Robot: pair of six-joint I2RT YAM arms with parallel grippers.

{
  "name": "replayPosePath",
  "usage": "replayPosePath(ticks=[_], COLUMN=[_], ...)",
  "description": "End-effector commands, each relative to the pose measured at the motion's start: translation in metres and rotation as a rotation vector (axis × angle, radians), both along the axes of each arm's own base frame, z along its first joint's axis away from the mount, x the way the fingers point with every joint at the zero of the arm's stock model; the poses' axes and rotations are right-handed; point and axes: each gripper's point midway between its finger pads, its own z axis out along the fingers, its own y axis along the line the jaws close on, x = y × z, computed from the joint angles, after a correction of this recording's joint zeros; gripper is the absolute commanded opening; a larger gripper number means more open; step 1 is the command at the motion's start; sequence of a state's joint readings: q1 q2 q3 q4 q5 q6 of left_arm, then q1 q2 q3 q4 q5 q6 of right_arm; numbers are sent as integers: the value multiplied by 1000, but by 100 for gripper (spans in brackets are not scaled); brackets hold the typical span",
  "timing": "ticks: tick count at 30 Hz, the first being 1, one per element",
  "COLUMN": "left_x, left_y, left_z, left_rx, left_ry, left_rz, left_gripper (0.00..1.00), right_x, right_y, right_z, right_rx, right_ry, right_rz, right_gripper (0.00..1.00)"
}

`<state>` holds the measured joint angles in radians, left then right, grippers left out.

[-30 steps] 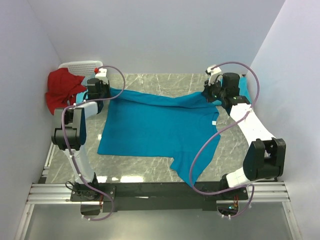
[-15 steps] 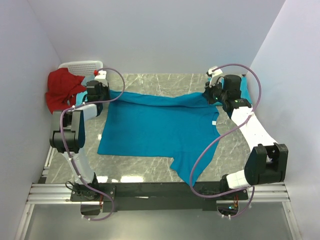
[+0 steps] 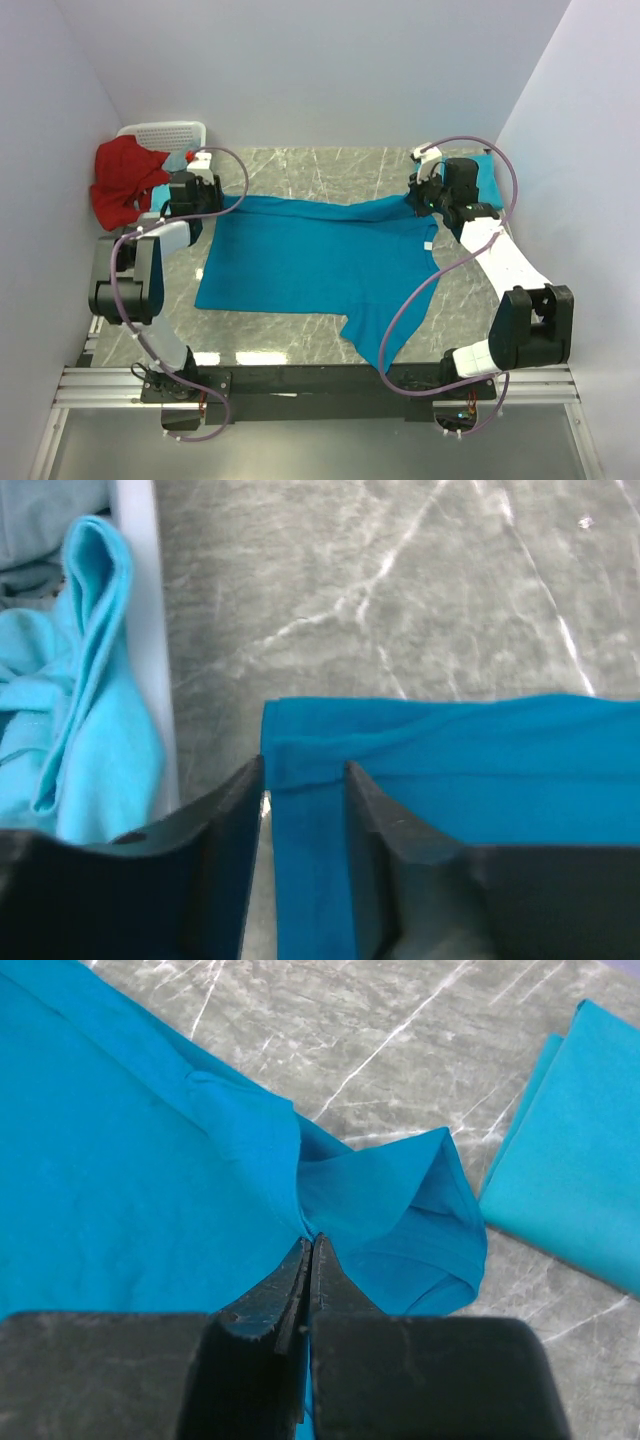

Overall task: Fold and stack the t-shirts
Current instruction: Fold the tshirt

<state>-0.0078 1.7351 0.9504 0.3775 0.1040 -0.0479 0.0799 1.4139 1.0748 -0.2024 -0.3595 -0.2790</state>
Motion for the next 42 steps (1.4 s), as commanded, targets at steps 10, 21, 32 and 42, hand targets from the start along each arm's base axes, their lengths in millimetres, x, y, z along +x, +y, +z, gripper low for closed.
replayPosePath(ticks=[10,21,32,42], left_x=[-18,-37,-75,-134], left_y=[-10,-11,-15,-21], left_z=[73,117,183,201], left_rx=[-41,-67,-178,-212], left_ry=[-182,-272,-367,-404], left_rz=[-55,-46,-21,-51], left_gripper=[66,69,71,74], right_x=[-4,-40,-81,-88], right_y=[0,2,9,47], right_z=[-2,-23,-73,-79], right_rx=[-15,-91,-190,-269], right_ry=[-9,33,183,197], right_rz=[44,172,340,426], right_gripper=[0,0,0,0])
